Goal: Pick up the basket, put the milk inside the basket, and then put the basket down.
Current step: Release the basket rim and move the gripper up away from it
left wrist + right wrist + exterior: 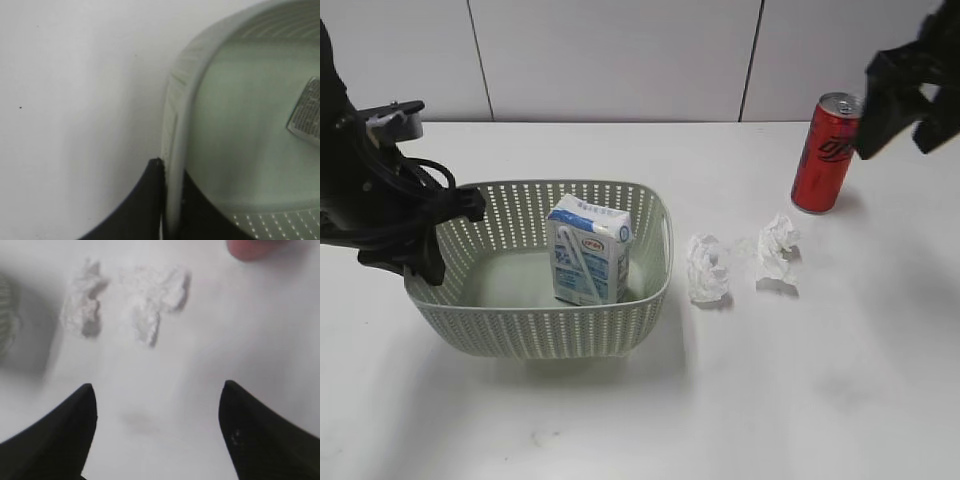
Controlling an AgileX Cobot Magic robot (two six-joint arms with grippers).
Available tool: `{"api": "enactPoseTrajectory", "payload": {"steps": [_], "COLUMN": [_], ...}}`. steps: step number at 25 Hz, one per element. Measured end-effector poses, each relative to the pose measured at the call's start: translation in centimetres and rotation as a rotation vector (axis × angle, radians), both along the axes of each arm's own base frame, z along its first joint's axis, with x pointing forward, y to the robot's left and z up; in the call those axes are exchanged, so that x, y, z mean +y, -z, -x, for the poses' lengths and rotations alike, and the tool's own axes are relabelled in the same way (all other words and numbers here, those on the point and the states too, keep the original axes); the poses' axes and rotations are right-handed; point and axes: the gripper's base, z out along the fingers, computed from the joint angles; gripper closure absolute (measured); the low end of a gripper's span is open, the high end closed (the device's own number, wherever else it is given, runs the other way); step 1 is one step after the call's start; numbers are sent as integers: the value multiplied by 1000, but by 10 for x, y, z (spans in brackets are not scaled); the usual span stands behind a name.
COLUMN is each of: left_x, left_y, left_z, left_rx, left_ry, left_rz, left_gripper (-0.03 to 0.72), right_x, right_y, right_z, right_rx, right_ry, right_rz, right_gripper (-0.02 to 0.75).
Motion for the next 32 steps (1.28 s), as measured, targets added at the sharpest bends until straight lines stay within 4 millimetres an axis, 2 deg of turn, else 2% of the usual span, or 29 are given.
{"api": "enactPoseTrajectory", "payload": {"steps": [3,7,11,15,20,26,32], "left_x": [-4,-13,-16,-20,-27,-30,-33], "left_y": [-11,-28,-32,-22,3,38,42], "left_z": [-10,-31,-56,-78,-100,-111,-117], "left_rx": [-12,-58,-65,-46,-16,25,-14], "left_ry": [6,8,-8,-11,-14,-19,-30], "left_rz": [7,31,42,27,17,-4,12], "left_gripper": [689,689,689,689,689,689,689], "right_x": [-9,-12,-15,-17,-20,-23,-26], "right_y": [-5,-9,-7,-4,-1,5,7], "right_z": [26,65,109,152,201,253,292], "right_rx": [-7,-39,-86,-160,-290,-472,-662], "right_ry": [15,20,32,60,73,78,82], "right_rz": [22,25,22,11,-1,-19,-26], "right_gripper": [146,146,146,146,146,146,146]}}
